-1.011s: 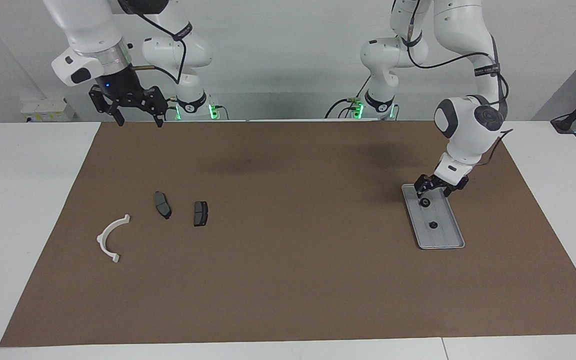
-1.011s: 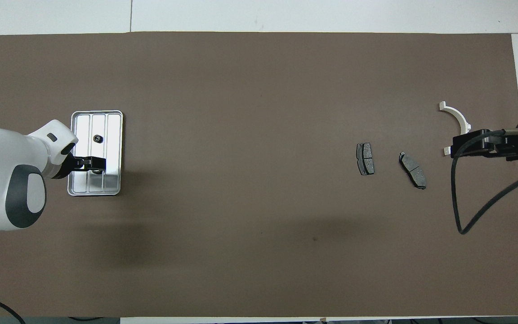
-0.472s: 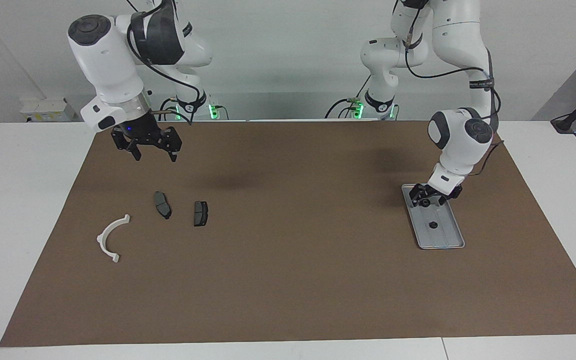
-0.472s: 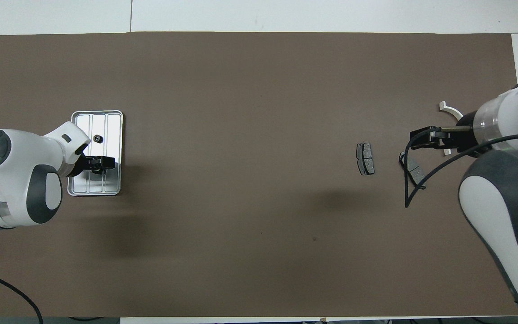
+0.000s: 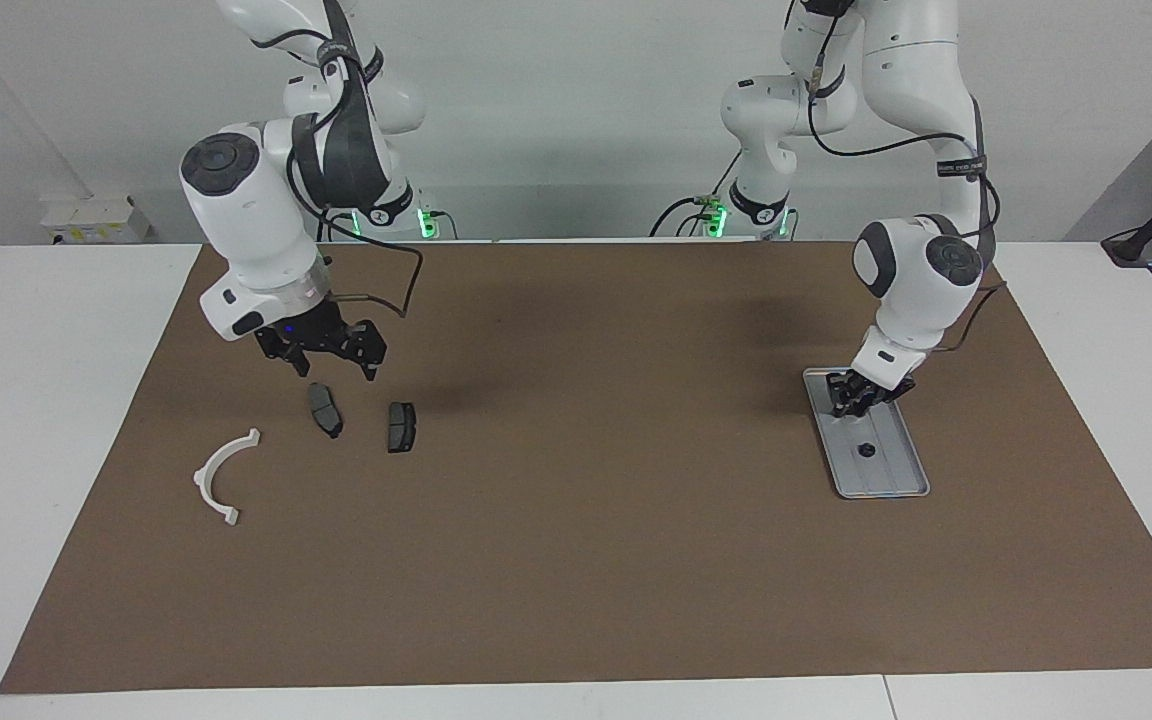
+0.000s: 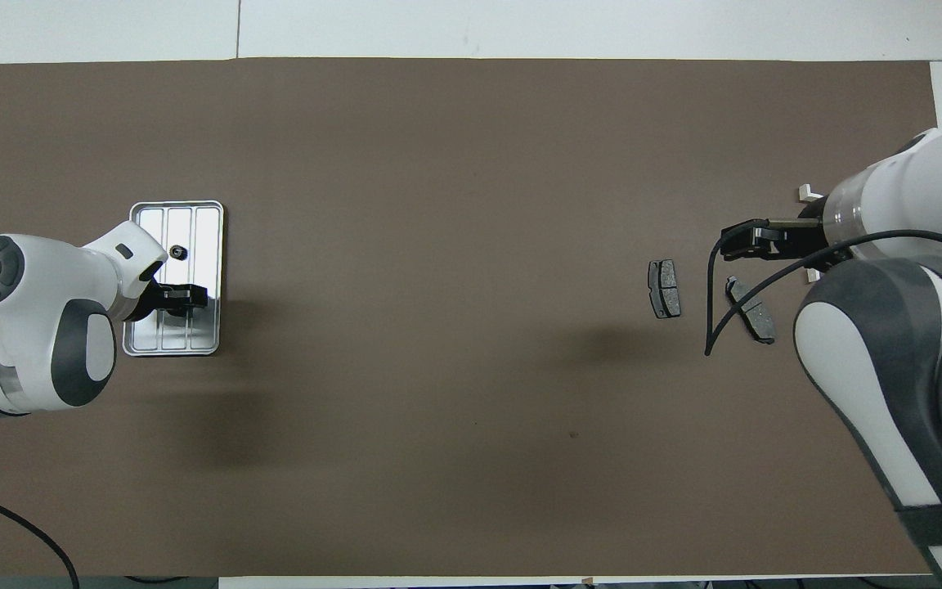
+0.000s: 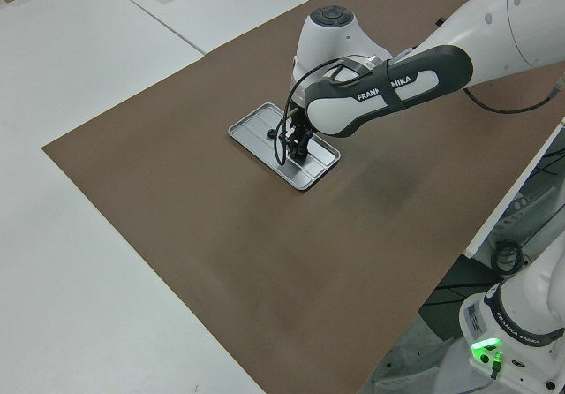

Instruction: Place bearing gear from tray to pile

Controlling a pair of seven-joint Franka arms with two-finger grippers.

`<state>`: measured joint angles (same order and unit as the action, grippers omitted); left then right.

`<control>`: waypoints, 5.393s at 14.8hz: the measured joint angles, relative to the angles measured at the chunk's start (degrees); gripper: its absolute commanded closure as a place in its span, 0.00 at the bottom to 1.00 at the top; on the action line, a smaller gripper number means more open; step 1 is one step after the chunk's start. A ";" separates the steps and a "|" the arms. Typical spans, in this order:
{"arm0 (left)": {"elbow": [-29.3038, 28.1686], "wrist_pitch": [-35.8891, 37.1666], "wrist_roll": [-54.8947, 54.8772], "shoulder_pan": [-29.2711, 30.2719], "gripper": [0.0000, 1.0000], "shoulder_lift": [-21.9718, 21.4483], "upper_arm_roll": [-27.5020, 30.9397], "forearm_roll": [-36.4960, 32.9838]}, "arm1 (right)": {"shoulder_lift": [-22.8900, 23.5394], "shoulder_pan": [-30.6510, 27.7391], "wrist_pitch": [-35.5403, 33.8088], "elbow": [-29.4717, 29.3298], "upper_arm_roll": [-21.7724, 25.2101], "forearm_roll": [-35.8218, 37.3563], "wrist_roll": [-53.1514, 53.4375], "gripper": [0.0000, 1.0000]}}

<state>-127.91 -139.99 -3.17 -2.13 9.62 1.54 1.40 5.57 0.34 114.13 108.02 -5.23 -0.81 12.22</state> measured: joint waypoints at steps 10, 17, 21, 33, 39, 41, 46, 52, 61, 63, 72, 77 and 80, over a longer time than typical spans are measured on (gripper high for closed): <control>32.80 31.67 12.09 -5.84 1.00 2.17 -0.24 -0.07 | 1.32 -0.01 0.79 -0.03 0.01 0.00 0.00 0.00; 36.39 28.45 39.43 -27.95 1.00 10.23 -0.57 -3.00 | 1.32 -0.25 0.79 -0.04 0.21 0.00 0.00 0.00; 36.41 21.08 44.99 -30.61 1.00 16.04 -0.45 -4.24 | 1.32 -0.25 0.79 -0.04 0.21 0.00 0.00 0.00; 29.35 9.16 46.69 -30.58 1.00 18.00 0.11 -4.25 | 1.32 1.37 0.79 -0.04 -0.15 0.00 2.56 0.00; 26.19 5.99 48.42 -31.67 0.03 17.99 -0.11 -4.29 | 1.81 4.57 1.48 -0.04 -0.20 0.00 10.03 0.00; 26.18 5.88 48.44 -31.78 0.00 17.97 -0.07 -4.32 | 2.33 5.32 1.77 -0.04 -0.21 0.00 10.88 0.00; 31.77 14.98 40.86 -28.29 0.00 15.80 1.85 -4.64 | 2.65 5.66 1.79 -0.04 -0.20 0.00 10.94 0.00; 34.80 23.32 12.57 -6.36 0.00 6.71 2.34 -4.50 | 2.66 10.61 1.78 -0.10 -0.23 0.00 20.37 0.00; 23.73 14.38 1.64 1.64 0.00 8.76 1.14 -0.31 | 7.68 22.61 4.45 -3.06 -0.30 0.03 33.25 0.00; 21.20 11.99 1.64 1.56 0.00 8.91 0.95 0.21 | 10.16 24.46 6.63 -4.28 -0.27 0.03 36.35 0.00; 17.73 6.90 1.64 0.70 0.05 10.17 0.39 1.36 | 28.67 33.05 5.38 -23.18 -0.12 5.44 53.32 0.00; 15.69 6.86 1.64 0.55 0.08 10.39 0.38 1.53 | 34.10 34.14 3.66 -31.04 -0.08 5.63 54.70 0.00; 15.53 6.74 1.65 0.47 0.09 10.39 0.39 1.58 | 37.58 35.75 1.90 -35.18 0.29 6.90 55.96 0.00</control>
<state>-112.38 -133.25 -1.52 -1.67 20.01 1.93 2.98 43.16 36.09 116.03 72.84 -4.94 6.09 68.19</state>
